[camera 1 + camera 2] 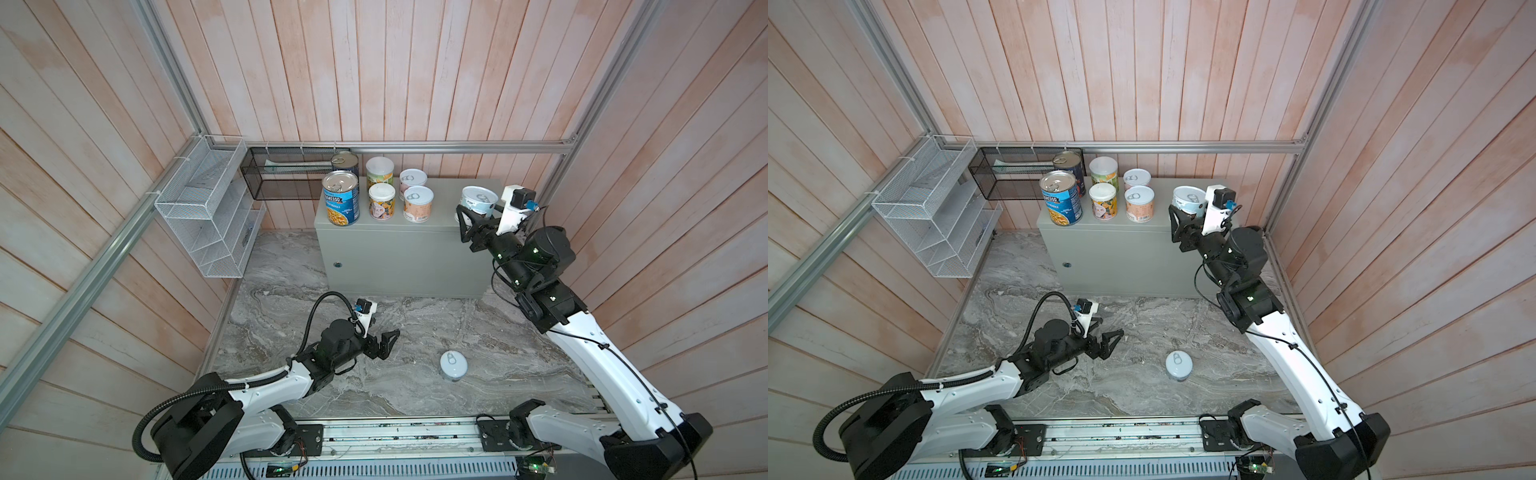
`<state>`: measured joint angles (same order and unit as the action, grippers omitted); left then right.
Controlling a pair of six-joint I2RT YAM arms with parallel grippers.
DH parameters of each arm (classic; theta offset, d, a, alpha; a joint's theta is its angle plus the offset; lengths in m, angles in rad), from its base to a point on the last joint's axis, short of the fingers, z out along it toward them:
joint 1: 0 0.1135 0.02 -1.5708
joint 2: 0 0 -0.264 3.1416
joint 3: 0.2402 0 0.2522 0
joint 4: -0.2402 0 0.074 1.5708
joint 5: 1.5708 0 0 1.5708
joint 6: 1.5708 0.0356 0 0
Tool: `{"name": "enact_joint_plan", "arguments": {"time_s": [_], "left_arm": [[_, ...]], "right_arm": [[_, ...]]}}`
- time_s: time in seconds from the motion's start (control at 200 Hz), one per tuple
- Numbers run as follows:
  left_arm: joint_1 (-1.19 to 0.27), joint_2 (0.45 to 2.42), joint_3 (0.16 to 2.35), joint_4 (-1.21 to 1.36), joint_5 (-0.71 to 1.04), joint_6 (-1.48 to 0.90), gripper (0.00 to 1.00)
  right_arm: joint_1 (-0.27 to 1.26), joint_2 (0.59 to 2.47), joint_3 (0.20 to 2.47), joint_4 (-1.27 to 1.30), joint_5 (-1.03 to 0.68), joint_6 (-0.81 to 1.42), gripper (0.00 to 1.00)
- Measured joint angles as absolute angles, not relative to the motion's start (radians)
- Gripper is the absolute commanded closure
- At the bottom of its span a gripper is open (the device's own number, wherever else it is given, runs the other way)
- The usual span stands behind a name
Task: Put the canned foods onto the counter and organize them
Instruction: 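Carry the teal can up onto the cabinet top with the right gripper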
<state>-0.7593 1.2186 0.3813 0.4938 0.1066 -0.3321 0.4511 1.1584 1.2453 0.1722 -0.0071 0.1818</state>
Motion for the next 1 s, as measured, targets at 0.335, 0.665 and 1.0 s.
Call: {"name": "enact_joint_plan", "arguments": {"time_s": [0.335,0.665,1.0], "left_arm": [[-0.759,1.221,0.382,0.493,0.098,-0.321,0.0],[-0.759,1.216,0.382,0.493,0.095,-0.317,0.0],[-0.759,1.214,0.382,0.493,0.091,-0.314,0.0]], "right_arm": [[0.427,1.308,1.401,0.187,-0.053,0.145,0.32],[0.402,1.466,1.553,0.194,-0.086,0.119,0.33],[0.376,1.574,1.631,0.202,-0.156,0.109,0.32]]}}
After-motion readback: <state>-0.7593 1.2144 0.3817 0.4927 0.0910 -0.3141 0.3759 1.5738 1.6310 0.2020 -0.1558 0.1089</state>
